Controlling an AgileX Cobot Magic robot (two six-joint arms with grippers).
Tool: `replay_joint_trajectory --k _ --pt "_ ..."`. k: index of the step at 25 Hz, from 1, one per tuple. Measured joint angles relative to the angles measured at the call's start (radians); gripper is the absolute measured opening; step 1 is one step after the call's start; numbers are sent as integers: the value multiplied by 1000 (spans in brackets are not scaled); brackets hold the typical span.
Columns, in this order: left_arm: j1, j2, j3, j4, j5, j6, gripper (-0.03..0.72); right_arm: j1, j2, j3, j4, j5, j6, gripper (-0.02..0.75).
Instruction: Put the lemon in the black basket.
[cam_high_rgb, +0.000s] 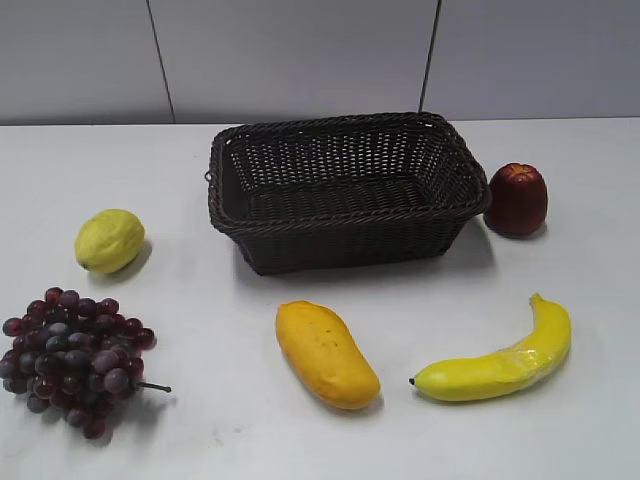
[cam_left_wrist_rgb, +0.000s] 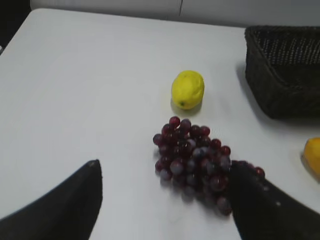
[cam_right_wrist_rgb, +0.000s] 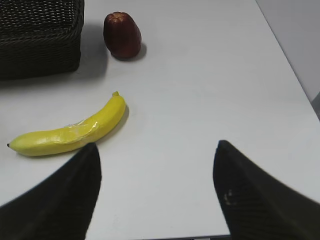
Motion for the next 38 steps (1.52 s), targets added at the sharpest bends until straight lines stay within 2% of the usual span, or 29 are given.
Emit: replay_joint_trajectory --k 7,13,16,26,33,38 --pt "0 371 -32 -107 -284 18 599 0 0 0 0 0 0 571" --pt "0 828 -138 -310 -354 255 603 0 0 0 0 0 0 571" --pt "0 1049 -234 -372 -331 342 653 0 0 0 0 0 0 571" --pt "-25 1575 -550 -389 -285 444 675 0 0 0 0 0 0 571" --pt "-67 1799 -674 -355 -295 472 667 0 0 0 0 0 0 571" --pt "-69 1882 -702 -331 -335 472 648 0 0 0 0 0 0 571"
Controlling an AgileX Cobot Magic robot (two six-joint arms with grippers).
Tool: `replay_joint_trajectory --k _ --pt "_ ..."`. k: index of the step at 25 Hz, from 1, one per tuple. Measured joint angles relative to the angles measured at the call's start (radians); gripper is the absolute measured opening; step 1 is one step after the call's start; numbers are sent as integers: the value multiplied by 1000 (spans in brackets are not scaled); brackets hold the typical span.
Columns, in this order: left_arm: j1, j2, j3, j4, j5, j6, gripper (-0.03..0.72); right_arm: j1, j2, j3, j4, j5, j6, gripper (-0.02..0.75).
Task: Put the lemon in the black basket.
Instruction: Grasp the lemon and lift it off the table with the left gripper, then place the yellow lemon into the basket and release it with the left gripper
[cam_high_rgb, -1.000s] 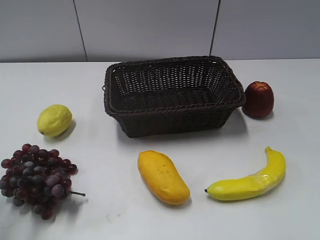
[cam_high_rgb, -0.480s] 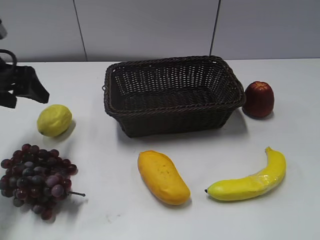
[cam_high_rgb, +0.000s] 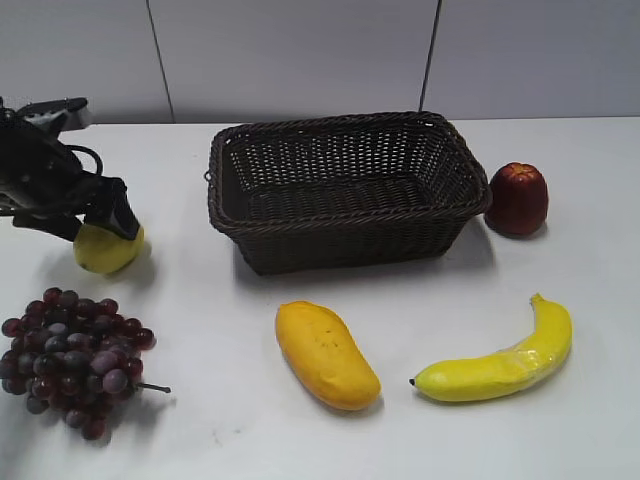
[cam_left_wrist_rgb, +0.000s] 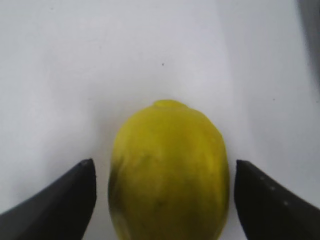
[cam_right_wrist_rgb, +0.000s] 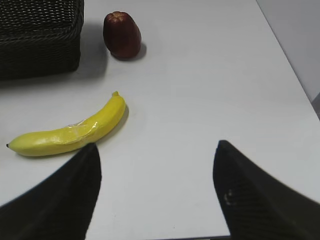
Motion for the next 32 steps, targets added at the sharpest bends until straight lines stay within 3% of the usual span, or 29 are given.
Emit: replay_joint_trajectory --k 4,13,18,23,32 --pt "-1 19 -3 -3 -3 0 552 0 0 0 0 0 0 571" --pt "-1 -15 -152 -3 173 0 550 0 0 0 0 0 0 571" --pt "-13 -74 -333 -157 247 0 550 0 0 0 0 0 0 571" --pt "-117 -81 -420 -311 186 0 550 0 0 0 0 0 0 571" --pt "-352 33 -427 -282 82 1 550 0 0 0 0 0 0 571"
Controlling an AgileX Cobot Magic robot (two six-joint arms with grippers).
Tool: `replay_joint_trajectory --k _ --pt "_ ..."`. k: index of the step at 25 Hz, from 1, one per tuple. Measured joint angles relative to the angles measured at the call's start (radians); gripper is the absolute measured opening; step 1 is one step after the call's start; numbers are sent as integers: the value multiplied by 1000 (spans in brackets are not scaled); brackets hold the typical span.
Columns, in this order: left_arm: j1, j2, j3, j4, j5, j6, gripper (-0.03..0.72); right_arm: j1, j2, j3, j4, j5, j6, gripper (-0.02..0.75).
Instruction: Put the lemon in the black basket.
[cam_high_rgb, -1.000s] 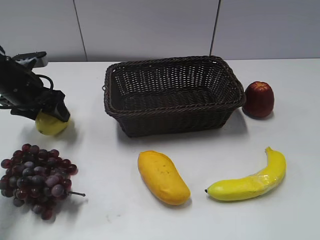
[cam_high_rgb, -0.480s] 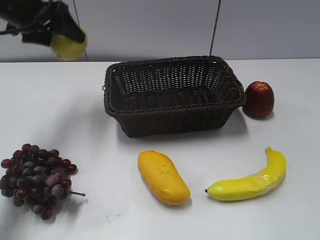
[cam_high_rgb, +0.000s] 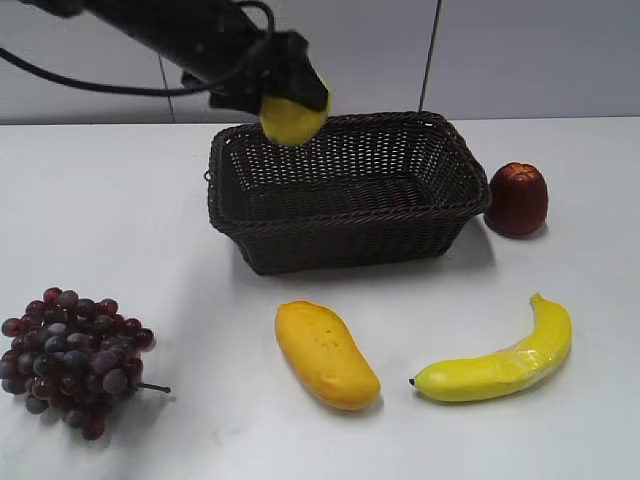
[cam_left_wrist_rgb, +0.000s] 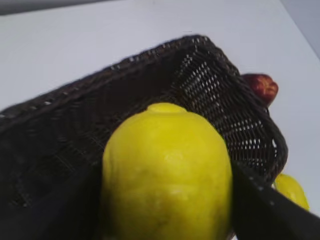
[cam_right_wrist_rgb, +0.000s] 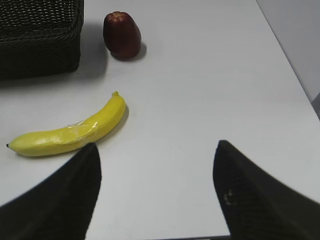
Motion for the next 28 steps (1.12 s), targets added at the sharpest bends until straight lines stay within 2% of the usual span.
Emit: replay_joint_trajectory --k 4,6,8,16,22,28 --pt "-40 90 0 15 -1 2 561 0 0 0 0 0 0 571" --pt "-46 117 0 16 -3 2 623 0 0 0 0 0 0 571" --pt "-47 127 0 15 -9 2 650 0 0 0 0 0 0 571" --pt "-16 67 0 27 4 2 641 0 0 0 0 0 0 571" --pt "73 -94 -1 111 195 -10 603 0 0 0 0 0 0 571" --pt "239 -199 -2 326 455 -187 586 0 0 0 0 0 0 571"
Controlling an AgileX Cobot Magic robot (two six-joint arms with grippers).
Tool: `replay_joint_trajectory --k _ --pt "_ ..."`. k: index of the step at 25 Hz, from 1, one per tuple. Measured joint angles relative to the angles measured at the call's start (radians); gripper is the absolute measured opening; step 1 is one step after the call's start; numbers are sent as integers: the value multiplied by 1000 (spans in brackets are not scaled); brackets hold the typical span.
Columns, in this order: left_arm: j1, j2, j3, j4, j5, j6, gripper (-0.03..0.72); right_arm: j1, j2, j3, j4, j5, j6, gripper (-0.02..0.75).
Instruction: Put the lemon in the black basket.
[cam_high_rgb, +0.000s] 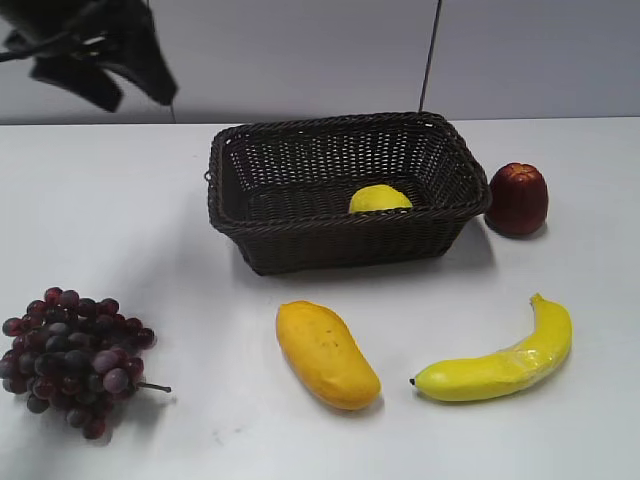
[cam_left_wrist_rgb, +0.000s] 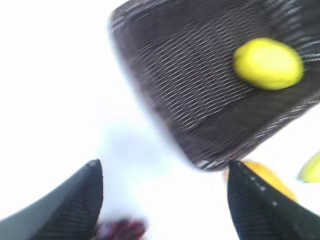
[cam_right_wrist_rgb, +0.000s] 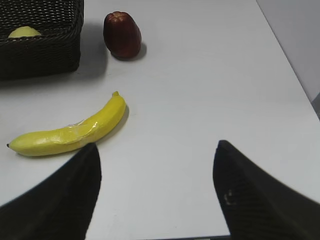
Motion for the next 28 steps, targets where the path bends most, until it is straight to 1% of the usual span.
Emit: replay_joint_trajectory --k 2,4,7,9,13,17,20,24,28 --pt "66 -8 2 64 24 -66 585 0 0 0 0 0 0 571" --pt "124 -27 31 116 28 -115 585 0 0 0 0 0 0 571" --pt "189 -83 138 138 32 -140 585 0 0 0 0 0 0 571" --pt "214 -140 231 141 36 -145 582 0 0 0 0 0 0 571" --pt "219 -300 457 133 39 -148 576 0 0 0 0 0 0 571" --pt "219 -524 684 123 42 -148 574 0 0 0 0 0 0 571" --pt "219 -710 819 123 43 -148 566 0 0 0 0 0 0 571" --pt "219 -993 943 123 44 -148 557 0 0 0 0 0 0 571" --pt "219 -1296 1009 124 40 -153 554 0 0 0 0 0 1 571"
